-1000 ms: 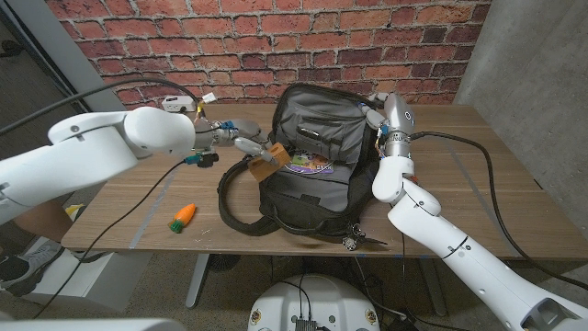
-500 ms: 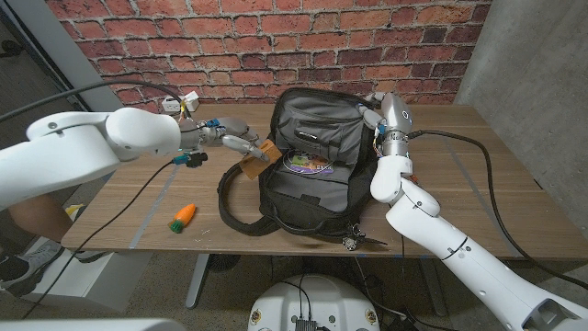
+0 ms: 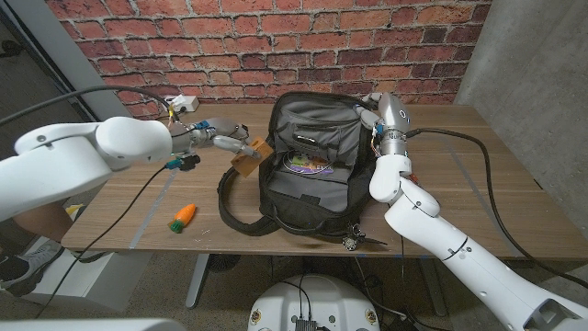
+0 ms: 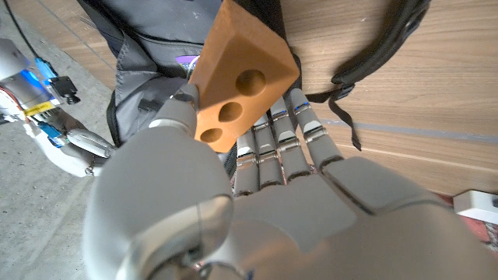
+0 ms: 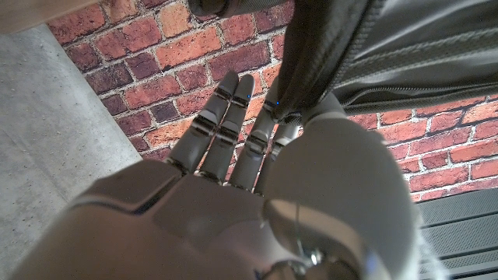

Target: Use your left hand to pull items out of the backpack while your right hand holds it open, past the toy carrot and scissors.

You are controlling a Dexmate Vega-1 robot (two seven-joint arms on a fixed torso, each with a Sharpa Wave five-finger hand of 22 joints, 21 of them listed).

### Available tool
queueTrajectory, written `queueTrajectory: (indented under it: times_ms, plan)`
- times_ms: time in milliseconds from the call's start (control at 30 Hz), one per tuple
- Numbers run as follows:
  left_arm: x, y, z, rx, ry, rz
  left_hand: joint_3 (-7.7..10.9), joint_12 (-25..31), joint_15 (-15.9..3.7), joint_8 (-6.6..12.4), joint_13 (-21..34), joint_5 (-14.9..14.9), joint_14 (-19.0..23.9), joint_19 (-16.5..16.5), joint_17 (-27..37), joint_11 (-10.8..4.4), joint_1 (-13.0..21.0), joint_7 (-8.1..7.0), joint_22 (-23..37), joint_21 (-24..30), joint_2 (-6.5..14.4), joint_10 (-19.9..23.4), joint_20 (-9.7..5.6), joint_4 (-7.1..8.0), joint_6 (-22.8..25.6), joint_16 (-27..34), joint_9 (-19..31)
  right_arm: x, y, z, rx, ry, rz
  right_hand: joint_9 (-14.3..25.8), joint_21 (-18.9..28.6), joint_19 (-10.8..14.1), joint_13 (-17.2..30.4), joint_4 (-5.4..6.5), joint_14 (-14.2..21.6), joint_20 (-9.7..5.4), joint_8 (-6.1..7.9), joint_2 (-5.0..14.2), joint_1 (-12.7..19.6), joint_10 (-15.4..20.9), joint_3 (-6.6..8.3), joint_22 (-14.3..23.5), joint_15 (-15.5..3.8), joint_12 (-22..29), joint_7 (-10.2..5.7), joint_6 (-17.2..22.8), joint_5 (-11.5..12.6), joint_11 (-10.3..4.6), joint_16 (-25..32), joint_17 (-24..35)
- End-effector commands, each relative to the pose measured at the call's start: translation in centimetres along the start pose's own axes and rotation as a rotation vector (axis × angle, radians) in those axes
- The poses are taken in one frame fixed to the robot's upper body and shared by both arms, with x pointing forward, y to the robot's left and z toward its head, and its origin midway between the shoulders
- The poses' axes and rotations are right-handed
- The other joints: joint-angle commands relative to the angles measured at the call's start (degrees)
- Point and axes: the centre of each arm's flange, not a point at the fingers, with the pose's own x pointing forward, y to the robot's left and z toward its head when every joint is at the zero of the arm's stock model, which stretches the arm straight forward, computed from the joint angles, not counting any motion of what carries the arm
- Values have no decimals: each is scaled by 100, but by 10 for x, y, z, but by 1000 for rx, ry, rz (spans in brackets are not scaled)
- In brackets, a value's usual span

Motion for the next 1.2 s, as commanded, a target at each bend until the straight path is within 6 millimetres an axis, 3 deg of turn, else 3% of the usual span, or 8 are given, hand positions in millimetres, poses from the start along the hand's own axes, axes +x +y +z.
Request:
queueTrajectory:
  times_ms: [33,633,1200]
  plan:
    - [0,7,-13,4,51,55,54,40,-28,59,42,40,14,-13,29,3,-4,-13,9,36,63,-20,-2,5,78,-18,566,-5,-3,-1,-27,17,48,20,4,14,2,-4,32,-170,8,62,18,16,-15,7,-745,-2,26,0,44,52,-7,27]
    - [12,18,-33,-77,40,114,103,93,-52,89,105,62,30,-4,48,-23,-4,-34,10,56,67,-29,-27,-12,78,-48,620,-12,-5,5,-56,46,111,28,-10,-27,26,0,-39,-142,-5,72,18,-51,-31,7,-732,-24,23,-32,43,65,-32,49]
    - [31,35,-36,-76,32,77,108,114,-66,100,136,70,32,-31,76,-16,-55,-33,9,60,45,-60,-48,-4,48,-70,662,-18,-15,14,-38,94,167,48,-15,-46,38,5,-86,-131,-8,81,16,-99,-49,7,-726,-46,47,-64,42,79,-41,75]
